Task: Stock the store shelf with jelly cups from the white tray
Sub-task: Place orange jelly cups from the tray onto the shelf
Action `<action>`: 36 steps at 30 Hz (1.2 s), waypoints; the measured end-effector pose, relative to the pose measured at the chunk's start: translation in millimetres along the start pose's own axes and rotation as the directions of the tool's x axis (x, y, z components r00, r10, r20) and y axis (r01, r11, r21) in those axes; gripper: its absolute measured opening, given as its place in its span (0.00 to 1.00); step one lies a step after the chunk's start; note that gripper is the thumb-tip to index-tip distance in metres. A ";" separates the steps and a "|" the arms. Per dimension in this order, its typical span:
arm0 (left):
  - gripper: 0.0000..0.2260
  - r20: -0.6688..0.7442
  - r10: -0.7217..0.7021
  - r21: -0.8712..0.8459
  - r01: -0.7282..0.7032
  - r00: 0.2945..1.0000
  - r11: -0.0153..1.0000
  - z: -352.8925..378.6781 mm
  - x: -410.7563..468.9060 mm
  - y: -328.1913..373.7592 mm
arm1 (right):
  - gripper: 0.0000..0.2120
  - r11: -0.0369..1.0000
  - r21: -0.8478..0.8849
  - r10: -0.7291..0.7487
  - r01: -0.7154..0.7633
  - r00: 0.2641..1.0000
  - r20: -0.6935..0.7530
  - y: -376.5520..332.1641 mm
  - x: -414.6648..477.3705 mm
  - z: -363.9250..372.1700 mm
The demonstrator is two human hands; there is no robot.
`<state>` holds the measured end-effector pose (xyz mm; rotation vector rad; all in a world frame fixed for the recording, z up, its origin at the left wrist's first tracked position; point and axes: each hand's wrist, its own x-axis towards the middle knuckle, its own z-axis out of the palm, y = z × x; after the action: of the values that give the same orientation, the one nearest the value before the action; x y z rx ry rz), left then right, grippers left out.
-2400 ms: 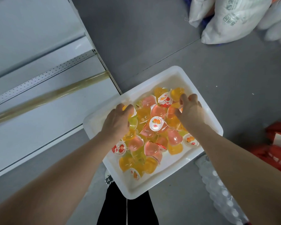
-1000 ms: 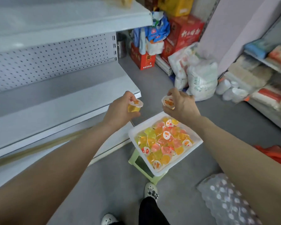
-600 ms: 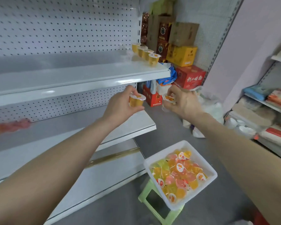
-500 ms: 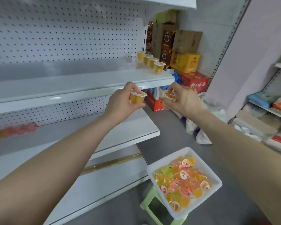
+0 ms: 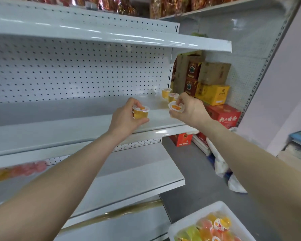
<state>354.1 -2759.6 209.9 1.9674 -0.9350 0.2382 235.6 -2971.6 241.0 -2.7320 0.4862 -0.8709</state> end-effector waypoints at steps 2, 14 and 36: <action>0.20 -0.004 -0.013 0.002 0.013 1.000 1.000 4.7 20.1 -4.4 | 0.16 1.000 -0.015 -0.003 0.003 1.000 0.027 2.6 24.9 3.8; 0.17 -0.020 -0.090 0.107 0.092 0.996 0.990 32.6 90.5 -27.5 | 0.16 0.966 -0.233 -0.091 0.117 0.989 0.119 29.5 135.1 54.4; 0.20 0.013 -0.208 0.104 0.206 0.978 0.973 62.9 131.1 -58.3 | 0.19 0.942 -0.296 -0.041 0.156 0.932 0.360 52.2 217.1 117.1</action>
<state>473.4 -2860.9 202.0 2.1488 -0.7375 0.1455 459.3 -3087.9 243.4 -3.1408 0.4498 -0.3249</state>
